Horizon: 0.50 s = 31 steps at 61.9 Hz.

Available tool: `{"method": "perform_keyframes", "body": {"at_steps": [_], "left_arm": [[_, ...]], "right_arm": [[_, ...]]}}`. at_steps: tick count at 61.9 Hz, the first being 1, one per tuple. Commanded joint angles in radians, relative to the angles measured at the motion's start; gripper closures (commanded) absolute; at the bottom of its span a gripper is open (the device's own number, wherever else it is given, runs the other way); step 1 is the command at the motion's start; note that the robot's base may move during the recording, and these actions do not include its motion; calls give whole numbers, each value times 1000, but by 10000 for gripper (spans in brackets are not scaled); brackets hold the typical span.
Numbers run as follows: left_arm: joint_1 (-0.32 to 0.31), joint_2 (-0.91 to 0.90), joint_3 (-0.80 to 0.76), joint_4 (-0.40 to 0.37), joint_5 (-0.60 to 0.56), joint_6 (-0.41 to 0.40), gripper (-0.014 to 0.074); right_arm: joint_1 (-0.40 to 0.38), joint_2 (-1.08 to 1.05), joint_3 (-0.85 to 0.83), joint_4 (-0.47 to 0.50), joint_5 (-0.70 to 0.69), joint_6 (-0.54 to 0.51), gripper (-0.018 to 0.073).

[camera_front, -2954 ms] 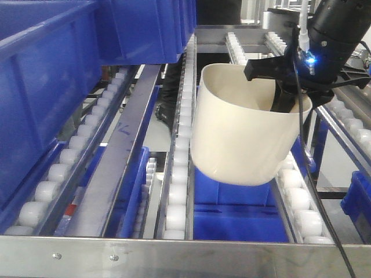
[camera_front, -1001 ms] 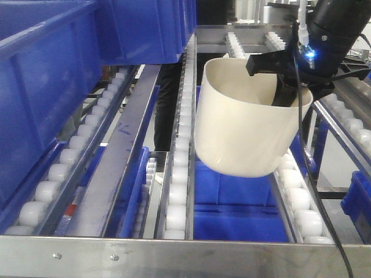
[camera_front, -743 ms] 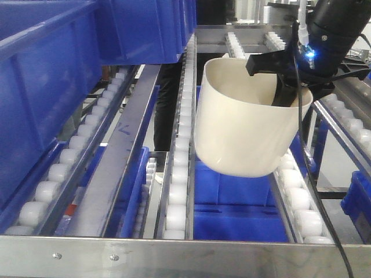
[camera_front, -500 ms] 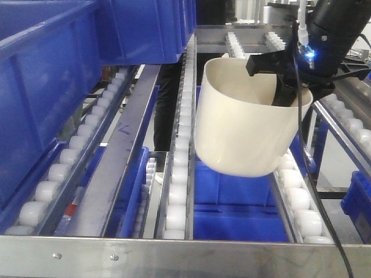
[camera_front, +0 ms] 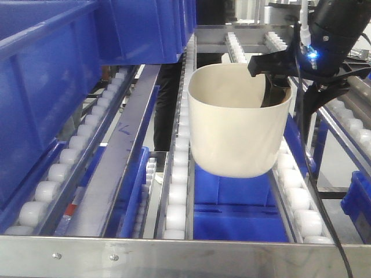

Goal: Move white bin to right shelf second layer
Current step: 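Open the right gripper and lift it away from the bin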

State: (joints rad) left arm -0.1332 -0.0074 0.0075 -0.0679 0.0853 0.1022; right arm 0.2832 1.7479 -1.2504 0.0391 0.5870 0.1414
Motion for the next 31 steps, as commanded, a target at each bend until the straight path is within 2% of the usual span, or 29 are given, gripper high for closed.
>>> {"method": "perform_keyframes", "body": {"at_steps": [1,13,31], "left_arm": [[-3,-14,37,-6,-85,-3,512],[-3,-14,37,-6,-85,-3,512],[-3,-14,37,-6,-85,-3,512]], "right_arm": [[-5,-66,-35,1,-59,-9,72],[3,-83,-35,53,-76,-9,72],[46,-100,-35,58,-81,-9,72]]}}
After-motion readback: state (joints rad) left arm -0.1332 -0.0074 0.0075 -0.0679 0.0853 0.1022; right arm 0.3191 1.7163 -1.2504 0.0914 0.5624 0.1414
